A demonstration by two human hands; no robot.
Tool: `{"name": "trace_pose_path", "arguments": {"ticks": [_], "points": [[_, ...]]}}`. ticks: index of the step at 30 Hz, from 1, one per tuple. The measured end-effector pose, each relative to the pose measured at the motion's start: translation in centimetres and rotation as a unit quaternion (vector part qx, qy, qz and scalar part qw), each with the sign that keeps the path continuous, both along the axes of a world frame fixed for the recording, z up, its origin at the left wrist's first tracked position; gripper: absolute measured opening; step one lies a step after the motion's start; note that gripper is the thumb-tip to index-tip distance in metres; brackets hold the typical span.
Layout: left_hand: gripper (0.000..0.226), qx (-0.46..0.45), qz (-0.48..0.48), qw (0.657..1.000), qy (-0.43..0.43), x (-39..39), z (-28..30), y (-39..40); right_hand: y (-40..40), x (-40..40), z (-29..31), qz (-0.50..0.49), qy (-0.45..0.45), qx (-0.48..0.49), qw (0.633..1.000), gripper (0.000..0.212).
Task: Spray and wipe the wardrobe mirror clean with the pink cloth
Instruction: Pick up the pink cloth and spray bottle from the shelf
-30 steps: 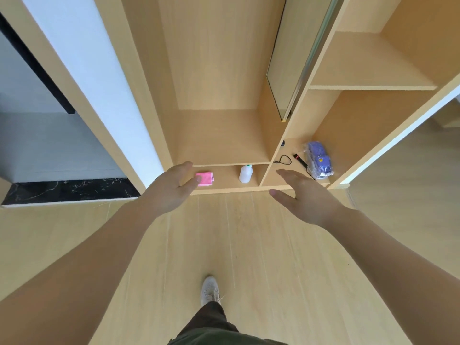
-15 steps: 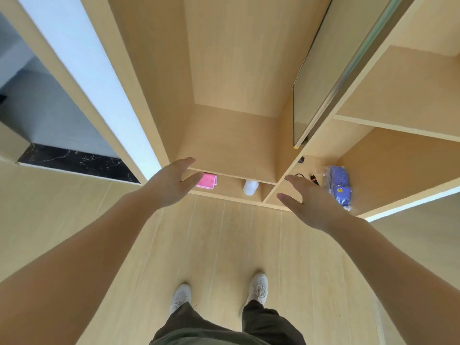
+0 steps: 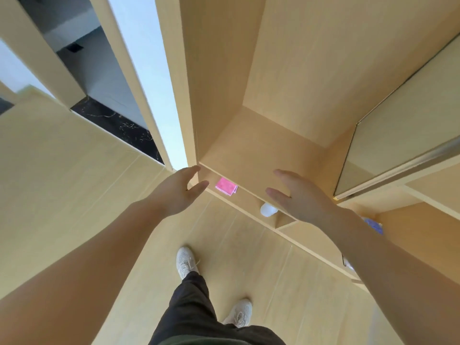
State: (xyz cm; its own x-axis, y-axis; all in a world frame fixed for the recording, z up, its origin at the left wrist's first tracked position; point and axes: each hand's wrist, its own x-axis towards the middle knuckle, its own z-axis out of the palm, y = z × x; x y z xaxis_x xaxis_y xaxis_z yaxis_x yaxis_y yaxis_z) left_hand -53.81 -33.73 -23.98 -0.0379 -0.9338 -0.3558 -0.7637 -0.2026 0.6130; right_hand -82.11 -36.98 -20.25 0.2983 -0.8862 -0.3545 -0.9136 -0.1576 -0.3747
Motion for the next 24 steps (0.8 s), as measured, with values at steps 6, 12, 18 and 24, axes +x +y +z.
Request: {"name": "trace_pose_path", "arguments": {"ticks": [6, 12, 18, 24], "points": [[0.061, 0.006, -0.001, 1.000, -0.006, 3.4, -1.7, -5.9, -6.2, 4.0, -1.5, 0.015, 0.007, 0.019, 1.000, 0.064], [0.059, 0.026, 0.009, 0.999, -0.021, 3.9, -5.2, -9.3, -10.9, 5.6, -5.0, 0.031, -0.002, 0.033, 0.999, 0.064], [0.060, 0.030, 0.042, 0.998, -0.038, 1.1, -11.1, -10.1, -13.8, 5.8, -9.9, 0.044, -0.032, 0.037, 0.998, 0.063], [0.058, 0.037, 0.027, 0.998, -0.047, -1.3, -20.4, -8.0, -11.8, 5.0, -18.5, 0.093, -0.042, 0.028, 0.994, 0.061]]}}
